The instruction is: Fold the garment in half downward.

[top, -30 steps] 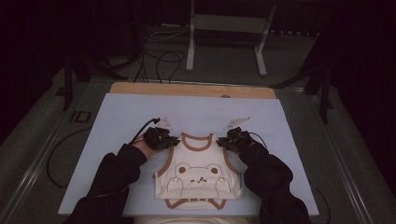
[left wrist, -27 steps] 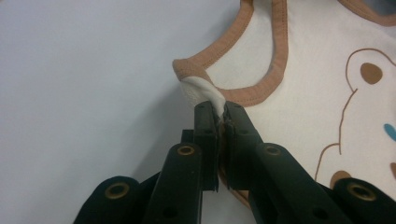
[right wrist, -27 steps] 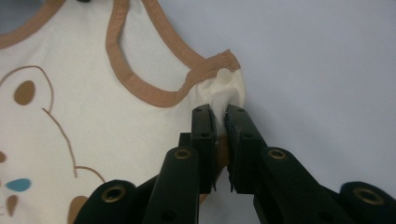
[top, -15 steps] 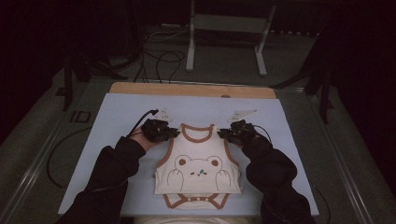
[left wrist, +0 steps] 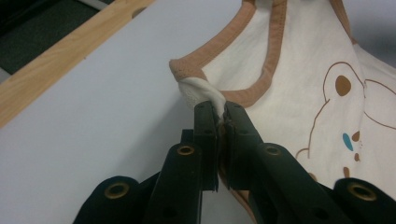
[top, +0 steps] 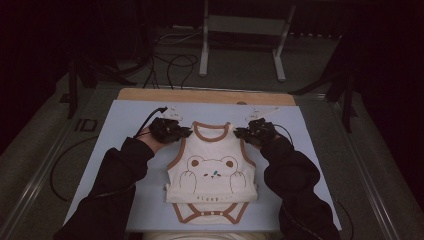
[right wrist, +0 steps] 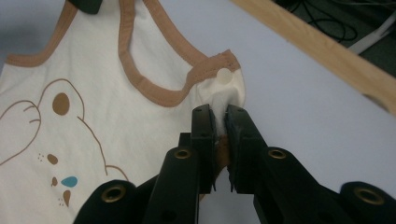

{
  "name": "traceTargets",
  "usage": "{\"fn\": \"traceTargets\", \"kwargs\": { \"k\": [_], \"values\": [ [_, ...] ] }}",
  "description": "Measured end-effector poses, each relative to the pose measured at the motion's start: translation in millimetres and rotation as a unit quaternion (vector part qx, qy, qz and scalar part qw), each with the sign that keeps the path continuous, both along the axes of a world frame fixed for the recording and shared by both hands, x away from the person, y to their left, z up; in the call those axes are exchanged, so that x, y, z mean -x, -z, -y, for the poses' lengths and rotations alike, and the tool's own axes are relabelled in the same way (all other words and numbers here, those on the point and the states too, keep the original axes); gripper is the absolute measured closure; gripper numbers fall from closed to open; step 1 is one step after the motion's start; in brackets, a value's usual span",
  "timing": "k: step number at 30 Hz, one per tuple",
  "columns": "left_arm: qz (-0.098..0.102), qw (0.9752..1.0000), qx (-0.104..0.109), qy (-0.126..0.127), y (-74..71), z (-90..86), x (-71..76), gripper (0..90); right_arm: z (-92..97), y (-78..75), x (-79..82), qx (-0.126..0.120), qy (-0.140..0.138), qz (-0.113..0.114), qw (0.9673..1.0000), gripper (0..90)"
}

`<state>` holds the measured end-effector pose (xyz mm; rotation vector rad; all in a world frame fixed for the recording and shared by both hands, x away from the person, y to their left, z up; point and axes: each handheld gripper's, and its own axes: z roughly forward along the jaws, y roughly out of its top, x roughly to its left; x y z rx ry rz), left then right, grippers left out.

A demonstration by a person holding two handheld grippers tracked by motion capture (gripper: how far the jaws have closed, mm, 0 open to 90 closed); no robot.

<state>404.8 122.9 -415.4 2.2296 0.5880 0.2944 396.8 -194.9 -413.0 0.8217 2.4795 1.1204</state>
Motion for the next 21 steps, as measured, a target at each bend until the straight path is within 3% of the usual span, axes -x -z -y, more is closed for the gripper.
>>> {"fn": "traceTargets", "kwargs": {
  "k": [16,21],
  "values": [
    [0.028,0.9996,-0.004,-0.01,-32.0,1.8,-12.5,85.4,-7.2,-32.7,-21.5,0.001,0.008,0.028,0.9996,82.8],
    [0.028,0.9993,0.01,-0.021,-40.5,1.8,-17.4,85.4,-8.4,-40.6,-27.9,0.0,0.01,0.036,0.9993,82.8]
  ]
}}
